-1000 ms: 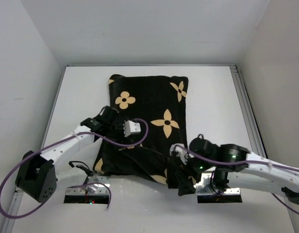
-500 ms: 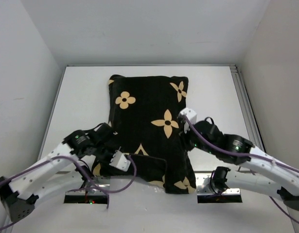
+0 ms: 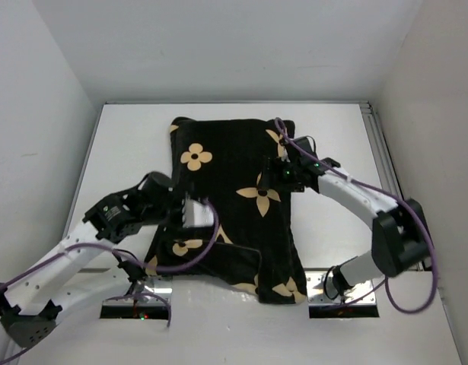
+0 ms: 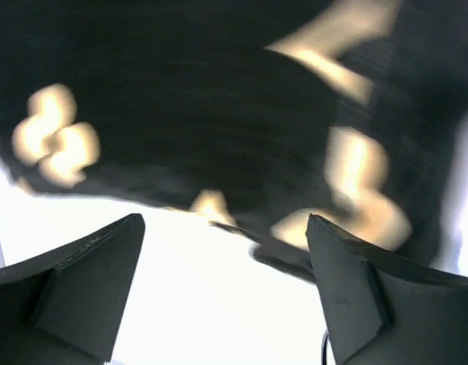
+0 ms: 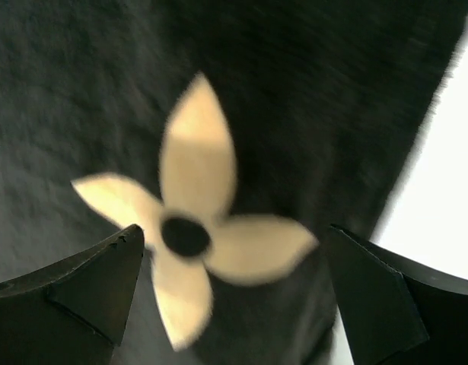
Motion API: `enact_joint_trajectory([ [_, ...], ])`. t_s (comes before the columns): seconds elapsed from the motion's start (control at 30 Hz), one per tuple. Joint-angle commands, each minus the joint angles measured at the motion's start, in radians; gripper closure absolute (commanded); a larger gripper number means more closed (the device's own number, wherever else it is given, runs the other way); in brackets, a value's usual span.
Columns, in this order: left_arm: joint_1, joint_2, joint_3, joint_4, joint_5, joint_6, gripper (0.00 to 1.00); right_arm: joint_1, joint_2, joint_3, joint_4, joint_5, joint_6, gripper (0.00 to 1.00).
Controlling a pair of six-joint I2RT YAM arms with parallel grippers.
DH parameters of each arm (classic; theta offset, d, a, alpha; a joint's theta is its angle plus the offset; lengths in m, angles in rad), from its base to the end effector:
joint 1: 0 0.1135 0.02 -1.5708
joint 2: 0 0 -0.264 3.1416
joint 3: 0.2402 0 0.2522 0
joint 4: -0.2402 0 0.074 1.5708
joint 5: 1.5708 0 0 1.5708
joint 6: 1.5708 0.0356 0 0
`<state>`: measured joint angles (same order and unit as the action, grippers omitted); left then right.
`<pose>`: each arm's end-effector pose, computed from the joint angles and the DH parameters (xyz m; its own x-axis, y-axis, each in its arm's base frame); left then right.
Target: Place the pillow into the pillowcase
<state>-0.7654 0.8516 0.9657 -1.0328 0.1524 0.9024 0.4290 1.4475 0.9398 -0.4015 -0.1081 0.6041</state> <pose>0.1036 -0.1070 0.3128 0.2344 0.8505 -0.4708 0.9154 -0.0300 0.4015 0.2694 0.1274 0.2225 -0.8597 0.2278 -0.4573 0.0176 0.9078 0.4190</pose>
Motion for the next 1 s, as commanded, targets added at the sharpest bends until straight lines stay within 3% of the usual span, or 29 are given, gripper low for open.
enact_joint_trajectory([
  [0.0, 0.070, 0.078, 0.099, 0.278, -0.146, -0.300, 0.09, -0.009, 0.141, 0.100, 0.121, -0.128, -0.010, 0.01],
  [0.03, 0.102, 0.105, 0.135, 0.312, -0.146, -0.331, 0.07, -0.012, 0.180, 0.118, 0.144, -0.149, -0.023, 0.01],
  [0.1, 0.141, 0.194, 0.180, 0.316, -0.200, -0.378, 0.05, -0.016, 0.264, 0.222, 0.173, -0.171, -0.096, 0.14],
  [0.13, 0.194, 0.260, 0.230, 0.313, -0.206, -0.393, 0.05, -0.019, 0.365, 0.290, 0.123, -0.162, -0.136, 0.25],
  [0.17, 0.227, 0.291, 0.254, 0.313, -0.205, -0.411, 0.04, -0.024, 0.420, 0.368, 0.078, -0.134, -0.191, 0.55],
  [0.2, 0.260, 0.315, 0.278, 0.312, -0.195, -0.421, 0.04, -0.029, 0.477, 0.574, 0.038, -0.114, -0.211, 0.68],
  [0.27, 0.366, 0.398, 0.342, 0.329, -0.157, -0.448, 0.04, -0.032, 0.661, 0.806, -0.051, -0.114, -0.243, 0.88],
  [0.3, 0.411, 0.424, 0.363, 0.338, -0.119, -0.457, 0.04, -0.015, 0.716, 1.037, -0.060, -0.117, -0.253, 0.88],
  [0.37, 0.521, 0.512, 0.410, 0.382, -0.079, -0.480, 0.04, 0.008, 0.857, 1.236, -0.008, -0.128, -0.277, 0.89],
  [0.4, 0.587, 0.536, 0.419, 0.433, -0.074, -0.491, 0.03, 0.034, 0.890, 1.348, 0.036, -0.134, -0.282, 0.74],
  [0.43, 0.622, 0.599, 0.430, 0.456, -0.059, -0.499, 0.03, 0.046, 0.916, 1.360, 0.162, -0.157, -0.276, 0.48],
  [0.47, 0.647, 0.634, 0.455, 0.482, -0.050, -0.510, 0.00, 0.062, 0.909, 1.308, 0.234, -0.151, -0.264, 0.02],
  [0.6, 0.764, 0.847, 0.559, 0.572, -0.057, -0.559, 0.00, 0.027, 0.774, 1.040, 0.475, -0.079, -0.137, 0.01],
  [0.7, 0.852, 0.976, 0.657, 0.614, -0.067, -0.583, 0.00, -0.041, 0.612, 0.822, 0.521, -0.027, -0.066, 0.01],
  [0.77, 0.906, 1.039, 0.712, 0.643, -0.083, -0.580, 0.00, -0.061, 0.472, 0.686, 0.495, 0.025, -0.066, 0.01],
  [0.87, 0.957, 1.205, 0.874, 0.669, -0.105, -0.566, 0.00, -0.039, 0.282, 0.501, 0.329, 0.105, -0.043, 0.01],
  [0.97, 0.985, 1.308, 0.974, 0.689, -0.041, -0.565, 0.00, 0.000, 0.060, 0.131, 0.335, 0.171, 0.131, 0.01],
])
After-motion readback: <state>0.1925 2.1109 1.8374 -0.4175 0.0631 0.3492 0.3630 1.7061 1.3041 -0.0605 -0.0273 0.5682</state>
